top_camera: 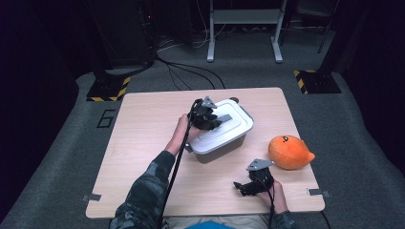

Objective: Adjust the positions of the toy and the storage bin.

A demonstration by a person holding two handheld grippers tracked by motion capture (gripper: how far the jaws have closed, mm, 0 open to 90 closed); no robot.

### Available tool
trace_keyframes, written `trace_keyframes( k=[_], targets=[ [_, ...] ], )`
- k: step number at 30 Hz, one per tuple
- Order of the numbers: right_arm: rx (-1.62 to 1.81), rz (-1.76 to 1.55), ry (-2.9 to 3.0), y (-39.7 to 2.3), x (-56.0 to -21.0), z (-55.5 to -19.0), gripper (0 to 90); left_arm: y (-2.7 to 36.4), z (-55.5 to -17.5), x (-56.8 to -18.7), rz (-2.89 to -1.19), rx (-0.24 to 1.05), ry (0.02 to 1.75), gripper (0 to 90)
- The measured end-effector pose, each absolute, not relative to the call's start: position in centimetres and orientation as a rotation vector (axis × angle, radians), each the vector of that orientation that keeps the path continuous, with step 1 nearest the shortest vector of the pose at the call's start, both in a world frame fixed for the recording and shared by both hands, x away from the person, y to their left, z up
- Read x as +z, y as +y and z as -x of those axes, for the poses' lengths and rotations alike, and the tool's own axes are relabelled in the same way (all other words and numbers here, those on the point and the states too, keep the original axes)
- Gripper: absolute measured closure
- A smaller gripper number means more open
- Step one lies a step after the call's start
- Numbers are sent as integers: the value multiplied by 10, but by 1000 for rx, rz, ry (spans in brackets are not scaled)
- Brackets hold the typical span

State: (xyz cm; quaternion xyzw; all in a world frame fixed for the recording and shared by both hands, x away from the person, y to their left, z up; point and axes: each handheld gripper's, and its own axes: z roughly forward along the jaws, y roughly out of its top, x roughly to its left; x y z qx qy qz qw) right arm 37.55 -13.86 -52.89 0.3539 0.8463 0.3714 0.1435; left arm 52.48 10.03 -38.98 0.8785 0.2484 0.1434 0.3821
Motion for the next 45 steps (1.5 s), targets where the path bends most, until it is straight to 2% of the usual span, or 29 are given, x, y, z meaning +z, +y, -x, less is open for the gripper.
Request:
trace_keyframes(
  k=[45],
  targets=[
    [1070,-1038,2433,-139,-529,-376,67,127,-477,-392,-2204,409,700,663]
  ],
)
